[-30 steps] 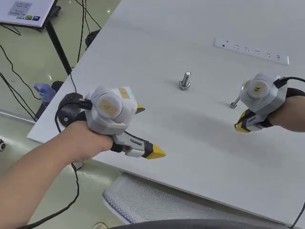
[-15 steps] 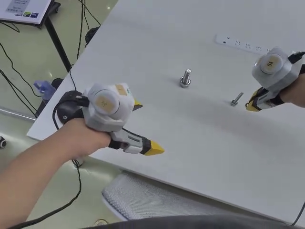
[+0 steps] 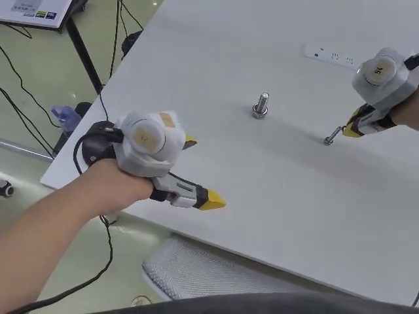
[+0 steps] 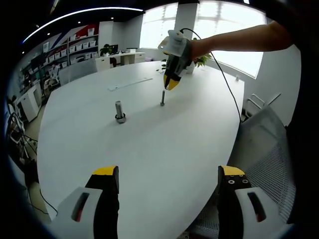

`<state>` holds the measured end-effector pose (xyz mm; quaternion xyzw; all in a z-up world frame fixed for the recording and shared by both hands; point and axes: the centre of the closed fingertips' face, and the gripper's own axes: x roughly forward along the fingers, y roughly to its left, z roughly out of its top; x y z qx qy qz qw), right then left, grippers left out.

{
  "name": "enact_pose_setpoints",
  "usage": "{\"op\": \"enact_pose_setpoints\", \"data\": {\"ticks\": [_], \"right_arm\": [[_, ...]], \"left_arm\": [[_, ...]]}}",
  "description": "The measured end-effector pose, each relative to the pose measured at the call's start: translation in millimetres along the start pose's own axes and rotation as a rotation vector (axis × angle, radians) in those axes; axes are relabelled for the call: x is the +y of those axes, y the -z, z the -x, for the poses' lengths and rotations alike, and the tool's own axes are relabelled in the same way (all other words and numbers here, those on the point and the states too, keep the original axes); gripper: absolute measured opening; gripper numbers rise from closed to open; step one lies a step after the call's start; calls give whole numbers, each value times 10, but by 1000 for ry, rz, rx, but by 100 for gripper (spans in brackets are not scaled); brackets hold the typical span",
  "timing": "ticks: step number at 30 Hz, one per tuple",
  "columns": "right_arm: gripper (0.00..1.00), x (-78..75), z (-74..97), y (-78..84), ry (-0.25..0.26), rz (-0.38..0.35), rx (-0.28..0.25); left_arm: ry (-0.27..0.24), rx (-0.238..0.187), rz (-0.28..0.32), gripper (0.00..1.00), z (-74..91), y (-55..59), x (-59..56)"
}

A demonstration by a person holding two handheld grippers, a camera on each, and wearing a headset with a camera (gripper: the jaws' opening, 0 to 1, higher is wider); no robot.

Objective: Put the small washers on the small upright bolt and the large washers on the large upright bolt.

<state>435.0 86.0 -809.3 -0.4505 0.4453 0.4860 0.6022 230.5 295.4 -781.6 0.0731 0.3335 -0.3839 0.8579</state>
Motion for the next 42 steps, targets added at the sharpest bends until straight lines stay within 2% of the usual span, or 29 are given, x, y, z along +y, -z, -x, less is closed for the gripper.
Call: {"op": "enact_pose_setpoints", "data": {"ticks": [8,24,42], "right_arm": [[12,-66,-71,-36,-6,3,-3],[12,-4,-129,-58,-24,3,5],[12,-47,-325,-4,-44,7,20]], "left_arm": [[0,6,4,81,-16,-4,28],[4,19,5,81,-34,12,79],[13,26,9,80,-72,10,59]]}}
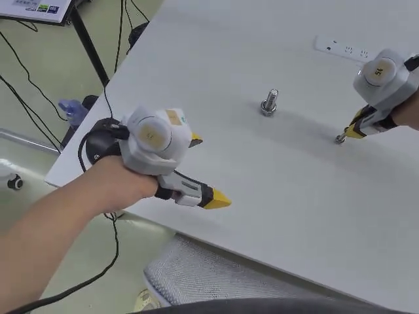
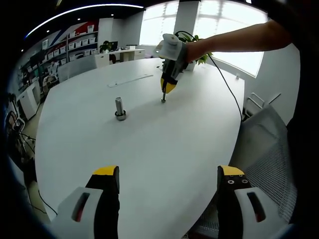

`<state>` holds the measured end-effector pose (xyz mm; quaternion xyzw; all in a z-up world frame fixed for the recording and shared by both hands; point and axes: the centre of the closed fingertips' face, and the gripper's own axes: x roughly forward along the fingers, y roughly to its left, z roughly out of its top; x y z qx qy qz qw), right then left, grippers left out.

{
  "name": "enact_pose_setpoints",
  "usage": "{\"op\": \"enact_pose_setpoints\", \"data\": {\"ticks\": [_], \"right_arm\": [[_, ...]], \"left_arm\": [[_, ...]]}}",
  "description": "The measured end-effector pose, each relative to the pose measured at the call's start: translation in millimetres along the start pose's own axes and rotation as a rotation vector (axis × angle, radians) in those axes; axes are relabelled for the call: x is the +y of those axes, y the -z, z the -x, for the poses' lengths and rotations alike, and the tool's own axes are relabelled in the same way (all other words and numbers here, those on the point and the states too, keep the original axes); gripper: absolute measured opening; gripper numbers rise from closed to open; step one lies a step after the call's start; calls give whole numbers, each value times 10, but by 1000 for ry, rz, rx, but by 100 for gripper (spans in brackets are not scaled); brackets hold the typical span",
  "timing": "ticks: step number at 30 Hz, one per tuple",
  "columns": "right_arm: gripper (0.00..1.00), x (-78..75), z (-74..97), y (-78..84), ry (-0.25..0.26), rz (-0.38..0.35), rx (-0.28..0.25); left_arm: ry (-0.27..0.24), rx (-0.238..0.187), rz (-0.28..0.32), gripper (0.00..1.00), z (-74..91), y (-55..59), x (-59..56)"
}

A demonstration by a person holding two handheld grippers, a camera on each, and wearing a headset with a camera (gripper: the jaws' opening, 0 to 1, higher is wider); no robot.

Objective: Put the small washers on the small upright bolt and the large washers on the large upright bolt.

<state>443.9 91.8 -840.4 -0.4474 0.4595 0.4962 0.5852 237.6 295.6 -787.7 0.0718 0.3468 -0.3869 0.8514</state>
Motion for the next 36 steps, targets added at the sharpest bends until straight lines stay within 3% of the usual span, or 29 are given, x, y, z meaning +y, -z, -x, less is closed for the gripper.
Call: {"op": "enact_pose_setpoints", "data": {"ticks": [17,36], "right_arm": [[13,-9,-254,14,-17,30,23],[14,65,-214,19,-13,30,15]], "left_arm": [[18,20,3,79,-35,39,-43],[14,16,2,79,-19,41,-74]]}}
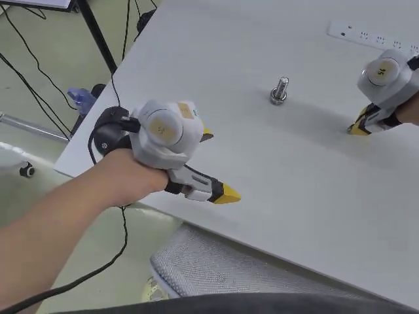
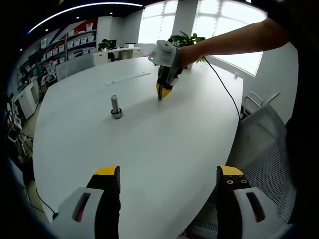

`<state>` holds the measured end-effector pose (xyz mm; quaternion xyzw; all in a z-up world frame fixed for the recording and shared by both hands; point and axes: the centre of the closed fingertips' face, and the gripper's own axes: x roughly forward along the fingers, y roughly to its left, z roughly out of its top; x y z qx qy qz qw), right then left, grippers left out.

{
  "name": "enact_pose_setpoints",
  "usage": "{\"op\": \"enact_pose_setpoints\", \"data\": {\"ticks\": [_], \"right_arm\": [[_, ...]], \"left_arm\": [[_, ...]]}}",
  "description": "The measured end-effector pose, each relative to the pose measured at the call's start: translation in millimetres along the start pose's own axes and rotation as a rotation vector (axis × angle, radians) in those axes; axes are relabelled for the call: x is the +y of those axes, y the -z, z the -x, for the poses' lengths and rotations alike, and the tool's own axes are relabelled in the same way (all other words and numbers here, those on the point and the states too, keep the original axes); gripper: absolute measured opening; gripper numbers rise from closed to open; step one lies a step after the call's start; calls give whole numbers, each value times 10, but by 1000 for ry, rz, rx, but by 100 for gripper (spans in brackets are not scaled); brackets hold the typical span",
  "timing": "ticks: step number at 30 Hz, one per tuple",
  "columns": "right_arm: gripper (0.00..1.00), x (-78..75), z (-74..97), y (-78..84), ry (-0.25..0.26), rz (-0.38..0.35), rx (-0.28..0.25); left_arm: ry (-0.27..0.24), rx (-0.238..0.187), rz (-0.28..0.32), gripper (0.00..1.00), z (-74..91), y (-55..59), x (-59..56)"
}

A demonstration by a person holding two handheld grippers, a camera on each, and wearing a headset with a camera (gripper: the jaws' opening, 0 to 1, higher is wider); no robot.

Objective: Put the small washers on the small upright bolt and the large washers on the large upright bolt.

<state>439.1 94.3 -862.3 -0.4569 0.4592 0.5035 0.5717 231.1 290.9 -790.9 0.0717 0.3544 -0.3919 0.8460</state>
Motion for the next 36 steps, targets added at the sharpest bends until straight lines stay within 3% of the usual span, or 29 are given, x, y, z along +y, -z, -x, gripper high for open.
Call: {"op": "enact_pose_setpoints", "data": {"ticks": [11,15,17,22,26,28,31,34,36], "right_arm": [[20,0,125,-14,22,-16,-29],[24,-15,207,-45,35,-72,-84],[25,-42,188,-26,39,-69,-92],[29,-14,325,-44,69,-94,-145],[30,74,481,-135,64,-188,-249],[31,98,581,-134,92,-193,-280],[34,190,664,-192,83,-239,-350],[35,244,761,-176,112,-230,-373],[37,256,837,-209,127,-246,-421]], "left_arm": [[-14,-15,-3,78,46,-57,-14],[-16,-14,-11,78,61,-58,-34],[-20,-15,-11,78,73,-57,-40],[-21,-23,-8,78,88,-68,-69],[-34,-40,-1,78,128,-107,-68],[-38,-40,-3,78,138,-110,-69],[-35,-33,-9,78,142,-92,-70],[-37,-70,41,78,178,-141,-43],[-37,-72,40,78,191,-154,-40]]}}
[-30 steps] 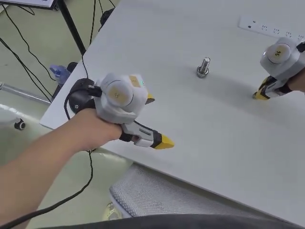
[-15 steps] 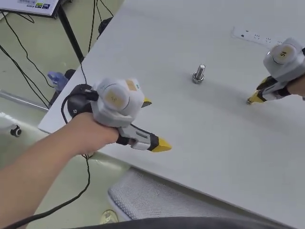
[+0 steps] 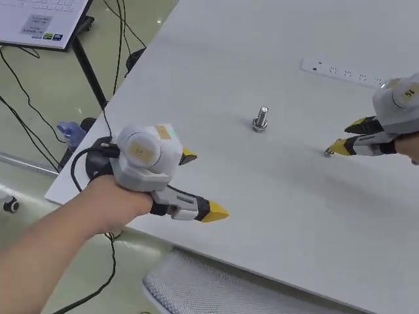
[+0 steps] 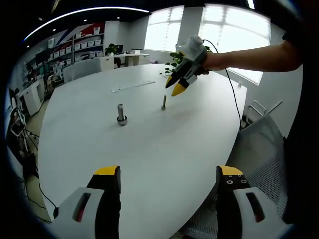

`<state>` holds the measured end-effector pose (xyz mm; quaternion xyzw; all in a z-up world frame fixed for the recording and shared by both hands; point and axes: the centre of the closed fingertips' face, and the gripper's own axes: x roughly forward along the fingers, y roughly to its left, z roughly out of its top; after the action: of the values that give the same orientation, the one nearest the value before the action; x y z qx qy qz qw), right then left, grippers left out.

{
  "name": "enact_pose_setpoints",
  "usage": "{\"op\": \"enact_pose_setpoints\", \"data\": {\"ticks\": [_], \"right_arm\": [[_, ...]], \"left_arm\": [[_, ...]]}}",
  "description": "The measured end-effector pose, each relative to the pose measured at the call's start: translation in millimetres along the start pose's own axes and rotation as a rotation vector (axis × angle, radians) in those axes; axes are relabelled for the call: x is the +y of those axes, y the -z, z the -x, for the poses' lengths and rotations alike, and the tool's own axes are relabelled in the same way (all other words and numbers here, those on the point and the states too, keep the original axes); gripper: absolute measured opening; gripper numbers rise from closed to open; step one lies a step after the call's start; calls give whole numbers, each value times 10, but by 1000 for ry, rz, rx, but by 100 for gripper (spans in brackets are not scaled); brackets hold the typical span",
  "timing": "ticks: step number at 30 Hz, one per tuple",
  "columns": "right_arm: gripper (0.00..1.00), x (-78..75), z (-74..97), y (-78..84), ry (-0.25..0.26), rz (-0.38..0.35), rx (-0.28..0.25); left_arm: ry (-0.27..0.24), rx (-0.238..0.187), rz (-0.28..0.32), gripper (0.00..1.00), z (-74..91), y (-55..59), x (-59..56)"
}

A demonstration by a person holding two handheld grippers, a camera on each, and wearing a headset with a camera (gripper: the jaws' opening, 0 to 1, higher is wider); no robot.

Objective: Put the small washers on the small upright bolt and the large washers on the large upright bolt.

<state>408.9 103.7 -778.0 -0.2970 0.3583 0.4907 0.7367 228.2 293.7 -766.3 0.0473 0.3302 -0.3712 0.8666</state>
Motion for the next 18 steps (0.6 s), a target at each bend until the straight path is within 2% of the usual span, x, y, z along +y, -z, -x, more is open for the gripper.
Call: {"op": "enact_pose_setpoints", "data": {"ticks": [3,5,7,11,14,17,18], "right_arm": [[40,21,137,-67,30,-23,-73],[41,54,244,-113,43,-33,-125],[42,45,361,-127,79,-52,-160],[46,110,586,-182,93,-118,-255],[50,135,697,-153,105,-127,-270],[55,190,884,-178,112,-179,-337],[56,205,925,-165,116,-186,-342]], "left_arm": [[1,-5,3,78,13,-24,-6],[-1,-27,20,79,30,-68,1],[-6,-34,23,79,48,-90,16],[-18,-54,24,79,78,-132,43],[-23,-59,28,79,106,-140,37],[-30,-84,46,79,151,-170,25],[-37,-91,48,81,159,-179,28]]}}
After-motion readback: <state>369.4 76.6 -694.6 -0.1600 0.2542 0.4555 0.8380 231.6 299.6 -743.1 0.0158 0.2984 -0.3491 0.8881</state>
